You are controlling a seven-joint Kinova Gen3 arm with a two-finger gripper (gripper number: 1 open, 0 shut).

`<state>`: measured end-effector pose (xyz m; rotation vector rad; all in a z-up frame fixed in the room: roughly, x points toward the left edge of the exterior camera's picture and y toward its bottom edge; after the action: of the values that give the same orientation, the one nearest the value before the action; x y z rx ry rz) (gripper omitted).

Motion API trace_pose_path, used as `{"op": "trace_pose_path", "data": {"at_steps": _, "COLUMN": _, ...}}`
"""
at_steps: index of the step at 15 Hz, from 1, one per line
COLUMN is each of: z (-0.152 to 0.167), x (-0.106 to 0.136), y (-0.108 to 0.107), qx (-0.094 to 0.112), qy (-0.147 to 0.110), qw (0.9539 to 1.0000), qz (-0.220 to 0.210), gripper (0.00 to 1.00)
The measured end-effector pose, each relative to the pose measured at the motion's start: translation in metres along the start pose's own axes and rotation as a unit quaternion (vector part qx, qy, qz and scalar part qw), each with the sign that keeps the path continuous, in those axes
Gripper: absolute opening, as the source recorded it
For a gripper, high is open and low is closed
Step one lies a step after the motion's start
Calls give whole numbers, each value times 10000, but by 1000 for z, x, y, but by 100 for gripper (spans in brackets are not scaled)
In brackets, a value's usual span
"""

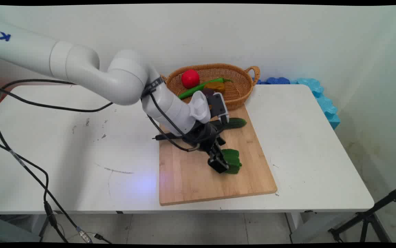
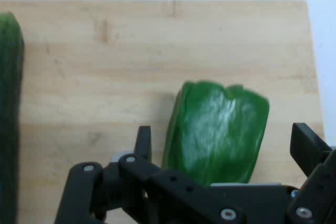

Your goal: Pick up the potato from the vegetable basket

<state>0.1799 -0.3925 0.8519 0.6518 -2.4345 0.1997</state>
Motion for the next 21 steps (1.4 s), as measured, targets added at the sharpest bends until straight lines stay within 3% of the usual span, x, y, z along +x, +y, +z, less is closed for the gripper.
{"op": "trace_pose_path", "data": {"at_steps": 7, "z": -53, "x": 33, "y": -4, "qx": -88, "qy": 332, "qw": 9994, "qz": -9, "gripper": 100}}
{"op": "trace_pose_path", "data": {"at_steps": 11, "z": -93, "x": 54, "y": -24, "qx": 11, "qy": 468, "qw": 9988, "qz": -127, "gripper": 100}}
{"op": "trace_pose_path", "data": {"at_steps": 16, "z": -130, "x": 72, "y": -80, "qx": 494, "qy": 530, "qw": 9963, "qz": -461, "gripper": 100}}
{"op": "trace_pose_path", "data": {"at_steps": 21, "z": -126, "x": 67, "y": -135, "qx": 997, "qy": 353, "qw": 9907, "qz": -859, "gripper": 100}}
